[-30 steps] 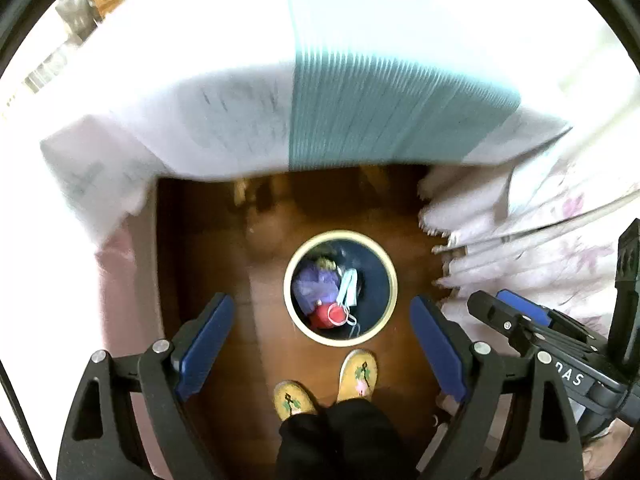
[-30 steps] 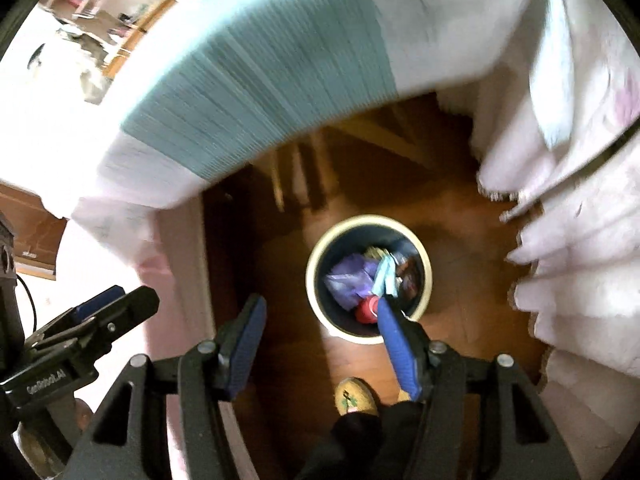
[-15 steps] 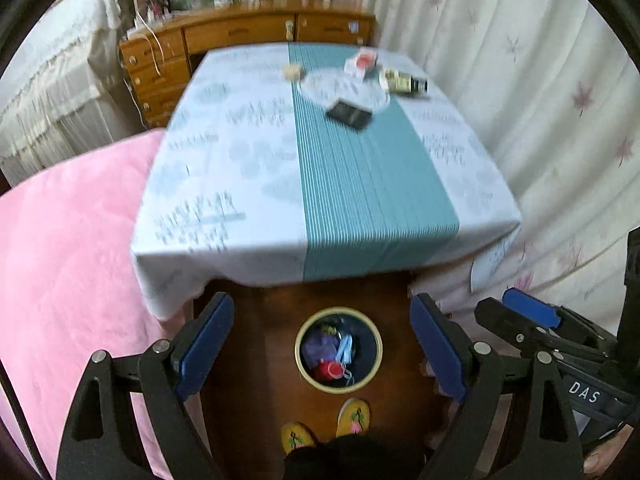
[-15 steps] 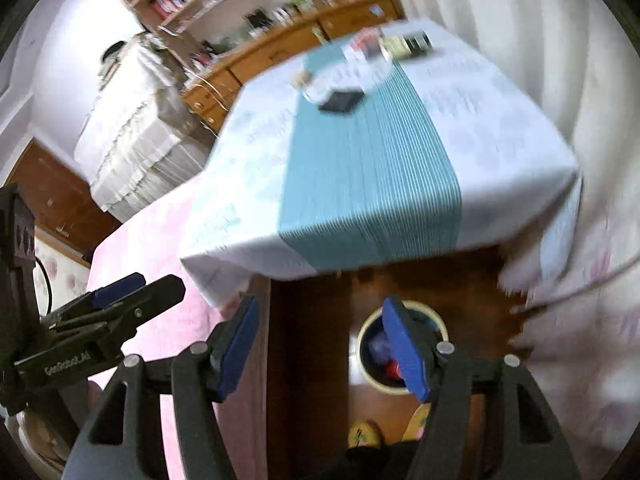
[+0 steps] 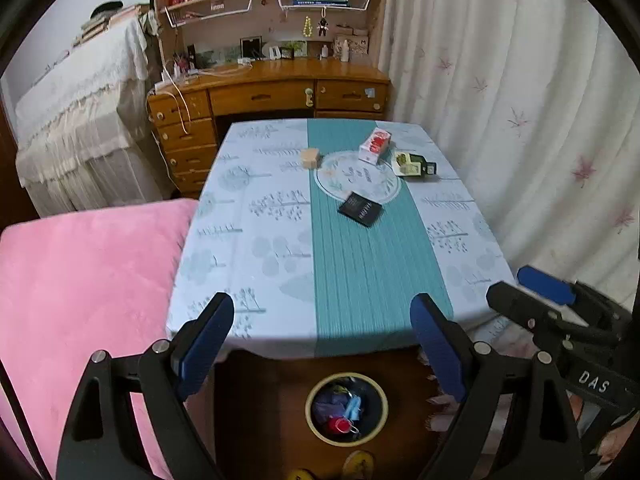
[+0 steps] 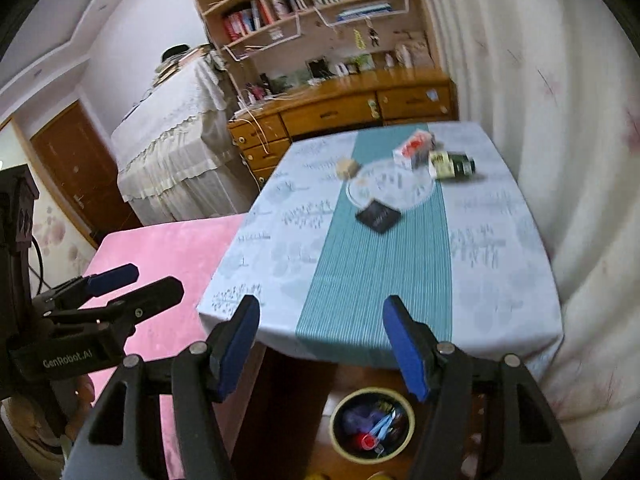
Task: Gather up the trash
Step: 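Raise both grippers back toward the table, then grasp the black TALON card with the right gripper while the left grasps the beige box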
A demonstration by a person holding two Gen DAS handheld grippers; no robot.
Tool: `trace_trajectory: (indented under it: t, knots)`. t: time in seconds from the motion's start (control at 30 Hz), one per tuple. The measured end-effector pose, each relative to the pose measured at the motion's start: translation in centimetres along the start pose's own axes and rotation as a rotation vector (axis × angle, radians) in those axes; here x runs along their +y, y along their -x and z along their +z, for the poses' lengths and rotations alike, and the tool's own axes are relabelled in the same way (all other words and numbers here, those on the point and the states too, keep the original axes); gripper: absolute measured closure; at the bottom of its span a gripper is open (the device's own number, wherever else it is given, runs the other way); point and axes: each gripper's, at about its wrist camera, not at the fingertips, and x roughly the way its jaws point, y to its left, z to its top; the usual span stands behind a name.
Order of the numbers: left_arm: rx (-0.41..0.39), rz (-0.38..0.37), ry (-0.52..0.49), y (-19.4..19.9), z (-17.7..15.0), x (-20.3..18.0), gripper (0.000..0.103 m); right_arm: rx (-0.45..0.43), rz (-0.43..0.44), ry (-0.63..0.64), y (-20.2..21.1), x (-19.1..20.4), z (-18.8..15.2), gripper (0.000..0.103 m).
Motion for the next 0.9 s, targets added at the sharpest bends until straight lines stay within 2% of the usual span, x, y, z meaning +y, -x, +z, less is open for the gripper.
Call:
trace_trajectory:
  t: [0.1,0.23,0.37,0.43,0.47,0.5,0.6,0.9]
  knots:
    - [0.006,0.023,-0.008,-0.6,1.3,-0.2,0.014,-0.005,-0.012,0.042,-0.8,-0.2,1.5,0.033]
    - [0.016,0.042,-0.014,-2.2,2.6,0.1,0.014,-0.009,-0.024,0.079,-2.4,-0.6,2.8,0.031]
    - [0.045,0.037,-0.026,-5.2,3.8,0.6,0.013,0.023,-0.033,0.11,-5.3,-1.2,3.9,0.028]
    - [0.064,0.025,-0.034,-7.0,4.5,0.9,0.008,0.04,-0.034,0.124,-6.9,-1.5,4.3,0.022]
    - [0.077,0.02,-0.037,-8.3,5.0,1.2,0.003,0.049,-0.034,0.135,-7.8,-1.7,4.5,0.02]
    - [0.083,0.016,-0.04,-9.1,5.3,1.3,0.002,0.06,-0.042,0.149,-8.9,-1.9,4.8,0.019]
    - [0.109,-0.007,-0.057,-12.8,7.0,2.0,0.002,0.1,-0.07,0.195,-12.6,-2.3,5.8,0.019]
    - [0.267,-0.081,-0.127,-27.2,12.5,4.8,0.002,0.259,-0.148,0.264,-25.9,-4.5,8.8,0.019]
